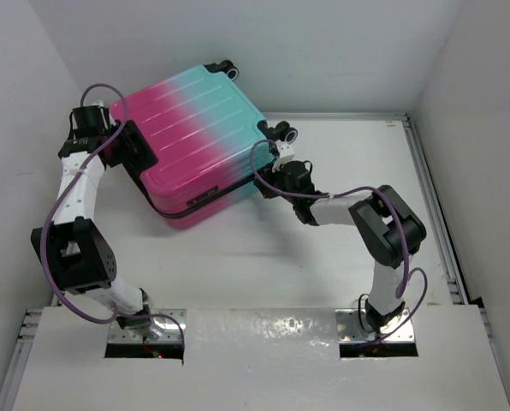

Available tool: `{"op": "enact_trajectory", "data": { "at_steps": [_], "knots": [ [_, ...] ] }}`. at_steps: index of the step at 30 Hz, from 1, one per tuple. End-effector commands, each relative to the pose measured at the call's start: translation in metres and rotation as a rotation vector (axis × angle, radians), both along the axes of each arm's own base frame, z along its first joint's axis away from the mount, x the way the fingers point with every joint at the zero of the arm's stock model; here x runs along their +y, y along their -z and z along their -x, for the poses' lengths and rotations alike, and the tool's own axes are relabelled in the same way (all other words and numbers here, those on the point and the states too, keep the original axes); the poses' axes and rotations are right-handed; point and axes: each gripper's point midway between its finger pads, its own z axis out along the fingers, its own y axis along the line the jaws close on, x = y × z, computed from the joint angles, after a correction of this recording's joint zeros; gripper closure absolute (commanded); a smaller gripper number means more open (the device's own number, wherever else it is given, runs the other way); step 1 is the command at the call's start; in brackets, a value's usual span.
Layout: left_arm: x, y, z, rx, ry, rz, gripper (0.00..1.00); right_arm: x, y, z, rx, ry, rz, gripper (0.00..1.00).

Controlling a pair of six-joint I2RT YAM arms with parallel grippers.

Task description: Pack the luggage

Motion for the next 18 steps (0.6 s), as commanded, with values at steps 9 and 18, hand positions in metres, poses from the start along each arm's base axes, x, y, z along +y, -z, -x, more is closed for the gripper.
{"op": "enact_trajectory", "data": {
  "at_steps": [9,18],
  "knots": [
    [0.053,0.007,0.007,0.058,-0.031,-0.201,1.00,-0.156,-0.039,-0.088,-0.115,0.500,0.032,1.00],
    [0.046,-0.007,0.007,0.006,-0.010,-0.184,1.00,-0.058,-0.054,-0.041,-0.227,-0.036,-0.068,0.82]
  ]
}}
